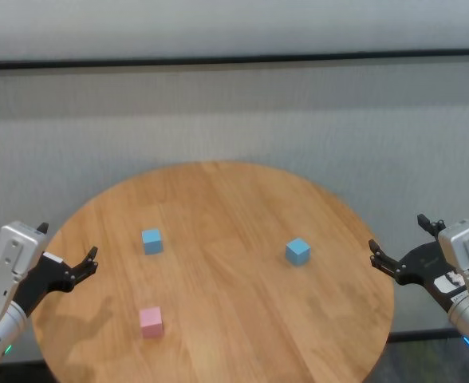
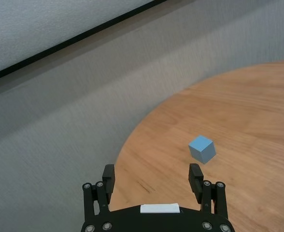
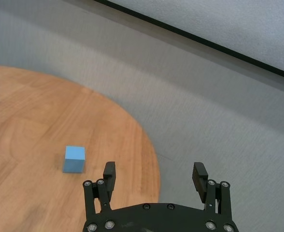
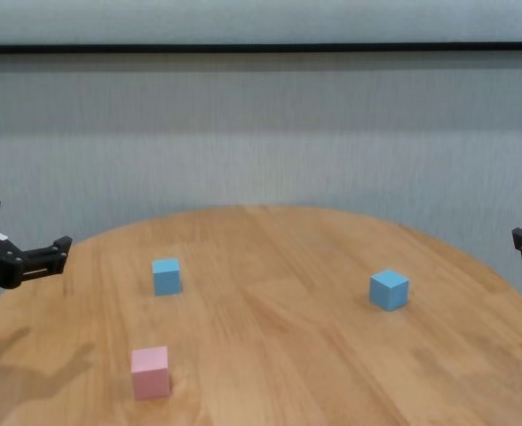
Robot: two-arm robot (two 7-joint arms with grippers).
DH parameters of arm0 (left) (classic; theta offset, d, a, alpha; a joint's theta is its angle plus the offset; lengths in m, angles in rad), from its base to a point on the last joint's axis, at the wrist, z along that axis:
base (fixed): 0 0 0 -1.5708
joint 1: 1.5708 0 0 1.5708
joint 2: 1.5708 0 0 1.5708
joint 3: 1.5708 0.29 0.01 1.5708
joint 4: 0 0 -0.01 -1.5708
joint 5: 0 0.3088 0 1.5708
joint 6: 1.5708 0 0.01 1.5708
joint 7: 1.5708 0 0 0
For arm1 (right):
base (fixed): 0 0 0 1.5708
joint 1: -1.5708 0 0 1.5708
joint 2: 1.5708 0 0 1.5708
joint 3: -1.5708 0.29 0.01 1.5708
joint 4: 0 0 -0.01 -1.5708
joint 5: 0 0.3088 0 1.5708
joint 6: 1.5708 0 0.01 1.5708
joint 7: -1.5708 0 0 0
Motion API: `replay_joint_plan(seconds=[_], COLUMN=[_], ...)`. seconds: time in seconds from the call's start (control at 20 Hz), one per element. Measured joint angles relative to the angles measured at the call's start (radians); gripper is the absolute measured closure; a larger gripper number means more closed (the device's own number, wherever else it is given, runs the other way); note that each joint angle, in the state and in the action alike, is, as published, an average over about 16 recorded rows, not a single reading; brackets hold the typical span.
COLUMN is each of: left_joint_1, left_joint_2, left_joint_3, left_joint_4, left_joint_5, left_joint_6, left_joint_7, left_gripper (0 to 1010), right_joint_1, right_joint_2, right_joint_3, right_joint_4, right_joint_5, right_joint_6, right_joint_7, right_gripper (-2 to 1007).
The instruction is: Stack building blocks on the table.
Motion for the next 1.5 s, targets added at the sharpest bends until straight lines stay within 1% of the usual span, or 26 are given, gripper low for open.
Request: replay_joint_plan(seconds=[1.5], left_joint_1=[0.0], left_joint_2=[0.0], left_joint_3=[0.0], left_joint_4=[0.0], left_joint_5=[0.0], left_joint_6=[0.0], left_joint_7=[0.0], left_gripper=[7], right_joint_1=[0.0], right_joint_2=[0.0], right_joint_3=[0.0], right_joint_4=[0.0], right_joint_5=[0.0], right_joint_6=[0.0], right_joint_7=[0.0], right_gripper=[4])
